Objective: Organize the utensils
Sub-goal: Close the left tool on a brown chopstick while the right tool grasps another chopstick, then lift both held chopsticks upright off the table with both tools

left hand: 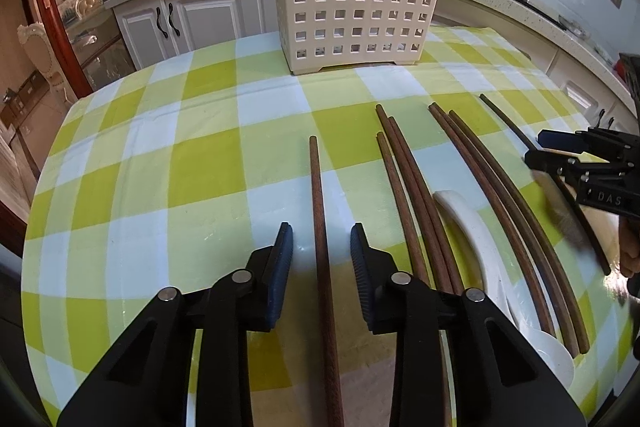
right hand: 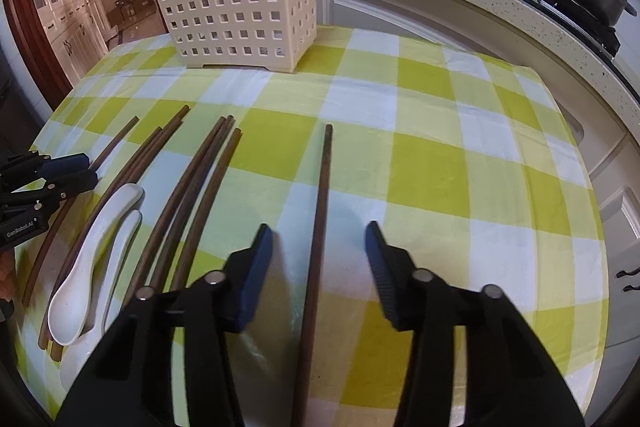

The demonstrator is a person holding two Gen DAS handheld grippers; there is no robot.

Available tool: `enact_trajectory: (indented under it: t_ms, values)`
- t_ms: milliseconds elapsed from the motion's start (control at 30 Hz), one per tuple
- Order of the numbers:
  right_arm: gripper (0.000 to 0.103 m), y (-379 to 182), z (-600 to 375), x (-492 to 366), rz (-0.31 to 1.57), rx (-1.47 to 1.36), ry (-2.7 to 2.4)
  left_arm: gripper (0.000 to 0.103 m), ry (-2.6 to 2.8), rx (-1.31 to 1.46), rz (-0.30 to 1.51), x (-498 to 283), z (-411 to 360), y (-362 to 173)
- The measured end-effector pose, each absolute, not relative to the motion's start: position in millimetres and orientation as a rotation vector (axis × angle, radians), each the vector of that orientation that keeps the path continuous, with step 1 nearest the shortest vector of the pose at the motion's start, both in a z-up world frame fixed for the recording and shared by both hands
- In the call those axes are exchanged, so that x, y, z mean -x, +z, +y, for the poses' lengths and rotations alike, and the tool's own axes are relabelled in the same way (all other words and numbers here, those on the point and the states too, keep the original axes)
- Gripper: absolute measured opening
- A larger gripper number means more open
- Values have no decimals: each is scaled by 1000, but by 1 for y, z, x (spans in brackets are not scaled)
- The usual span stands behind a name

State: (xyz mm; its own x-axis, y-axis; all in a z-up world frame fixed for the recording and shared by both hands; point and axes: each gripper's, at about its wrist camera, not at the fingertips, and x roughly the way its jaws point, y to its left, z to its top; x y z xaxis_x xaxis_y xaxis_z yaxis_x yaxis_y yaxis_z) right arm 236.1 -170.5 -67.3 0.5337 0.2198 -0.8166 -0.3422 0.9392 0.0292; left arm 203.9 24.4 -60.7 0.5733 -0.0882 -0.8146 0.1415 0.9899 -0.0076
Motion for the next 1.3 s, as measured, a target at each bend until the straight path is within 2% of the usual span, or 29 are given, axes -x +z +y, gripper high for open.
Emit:
enact_trajectory:
  t_ms: [100,233,367,600,1067,1300]
  values:
    - [18,-66,-170,-237,952,125,340,20,-135,-59,950,-205,25,-60]
    - [6,-67,-170,-237,951,102,348,13,-138,-48,953,-207,26,-60]
    - [6,-67,-169,-236,946,92,340,8,-147,-35,959,-208,27,-60]
    - [6,-59,-170,-229,930,78,361,8,-164,-18,933,-201,30,-50]
    - [6,11,-178,-185,769,41,402,8,-148,-25,762,-158,36,18]
    - [6,25,-184,-166,731,20,394,11,-161,-11,853,-166,37,-8]
